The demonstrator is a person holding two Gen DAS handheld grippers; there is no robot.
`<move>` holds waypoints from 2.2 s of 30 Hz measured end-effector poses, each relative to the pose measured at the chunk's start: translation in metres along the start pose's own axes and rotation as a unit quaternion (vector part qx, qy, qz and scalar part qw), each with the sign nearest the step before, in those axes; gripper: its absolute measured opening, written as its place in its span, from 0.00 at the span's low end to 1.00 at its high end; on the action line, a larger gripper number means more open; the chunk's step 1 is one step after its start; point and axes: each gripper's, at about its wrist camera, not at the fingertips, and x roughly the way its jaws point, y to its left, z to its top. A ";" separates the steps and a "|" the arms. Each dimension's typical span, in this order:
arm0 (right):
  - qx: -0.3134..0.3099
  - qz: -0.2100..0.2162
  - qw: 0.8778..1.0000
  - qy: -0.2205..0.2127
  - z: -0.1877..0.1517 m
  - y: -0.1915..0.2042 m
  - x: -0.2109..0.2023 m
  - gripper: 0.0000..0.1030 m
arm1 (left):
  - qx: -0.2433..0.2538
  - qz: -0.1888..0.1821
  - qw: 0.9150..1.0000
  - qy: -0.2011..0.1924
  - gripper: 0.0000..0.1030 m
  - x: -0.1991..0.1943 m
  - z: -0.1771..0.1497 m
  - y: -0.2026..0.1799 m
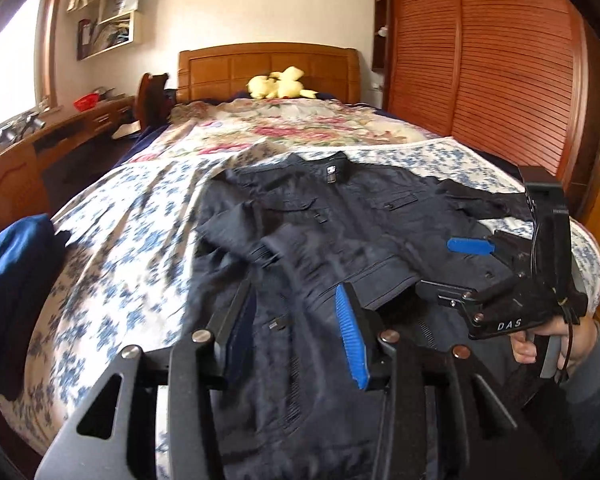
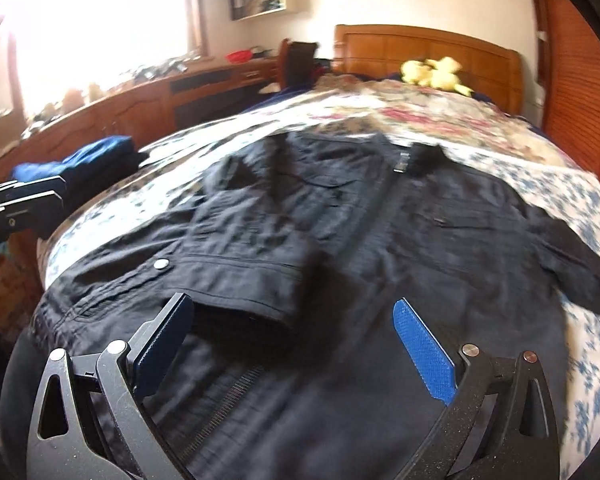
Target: Fold large clothes
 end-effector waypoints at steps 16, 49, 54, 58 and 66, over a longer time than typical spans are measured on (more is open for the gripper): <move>-0.054 0.042 0.994 0.083 -0.002 0.058 0.085 0.93 | -0.032 0.042 0.998 0.014 0.39 -0.002 -0.043 0.059; 0.072 -0.031 0.994 -0.070 0.015 -0.071 -0.090 0.07 | 0.004 0.002 1.000 0.003 0.39 0.007 -0.017 -0.008; 0.082 -0.073 0.993 -0.051 0.001 -0.095 -0.090 0.06 | 0.018 -0.004 1.000 -0.004 0.39 0.021 -0.008 -0.021; 0.091 -0.089 0.992 -0.023 -0.017 -0.106 -0.075 0.06 | 0.023 -0.010 1.000 -0.008 0.39 0.039 -0.001 -0.028; 0.120 -0.140 0.983 -0.024 -0.030 -0.129 -0.073 0.37 | 0.031 -0.027 0.999 -0.012 0.39 0.081 0.015 -0.042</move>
